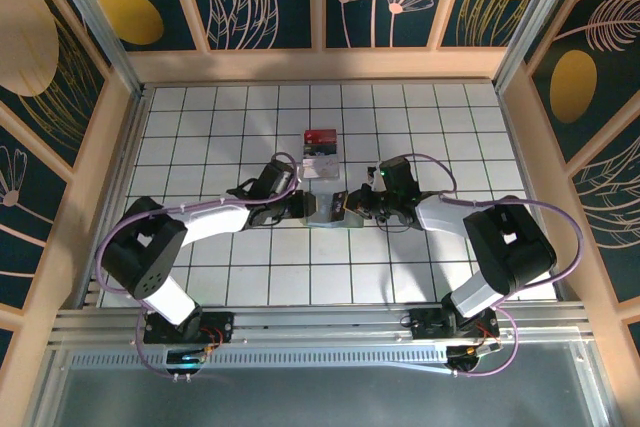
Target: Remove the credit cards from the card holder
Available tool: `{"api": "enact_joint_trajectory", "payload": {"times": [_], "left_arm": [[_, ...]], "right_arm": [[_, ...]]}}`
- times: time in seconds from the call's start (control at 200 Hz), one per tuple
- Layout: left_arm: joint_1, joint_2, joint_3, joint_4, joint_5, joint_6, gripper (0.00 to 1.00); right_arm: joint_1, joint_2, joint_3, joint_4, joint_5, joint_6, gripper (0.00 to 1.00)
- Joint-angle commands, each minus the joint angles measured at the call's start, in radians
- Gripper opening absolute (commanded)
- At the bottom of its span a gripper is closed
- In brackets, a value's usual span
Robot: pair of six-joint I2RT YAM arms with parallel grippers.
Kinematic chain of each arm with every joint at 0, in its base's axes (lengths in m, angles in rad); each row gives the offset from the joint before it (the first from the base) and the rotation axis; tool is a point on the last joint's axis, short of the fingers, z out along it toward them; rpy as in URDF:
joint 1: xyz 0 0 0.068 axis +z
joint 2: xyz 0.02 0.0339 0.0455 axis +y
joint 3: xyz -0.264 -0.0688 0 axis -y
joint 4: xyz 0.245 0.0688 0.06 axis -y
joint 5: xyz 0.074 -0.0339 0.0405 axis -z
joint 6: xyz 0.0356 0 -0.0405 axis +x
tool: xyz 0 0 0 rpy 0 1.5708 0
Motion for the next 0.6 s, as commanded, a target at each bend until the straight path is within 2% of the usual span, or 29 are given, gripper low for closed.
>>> {"api": "enact_joint_trajectory", "payload": {"times": [0.0, 0.265, 0.596], "left_arm": [[-0.005, 0.009, 0.042, 0.004, 0.024, 0.034, 0.31], [-0.043, 0.139, 0.101, 0.014, 0.063, 0.090, 0.25], [-0.061, 0.218, 0.114, 0.029, 0.111, 0.103, 0.19]], "right_arm": [[-0.003, -0.002, 0.038, -0.018, 0.013, -0.020, 0.00], [0.001, 0.013, 0.047, -0.013, 0.015, -0.010, 0.00], [0.023, 0.054, 0.069, 0.009, 0.013, 0.005, 0.14]]}}
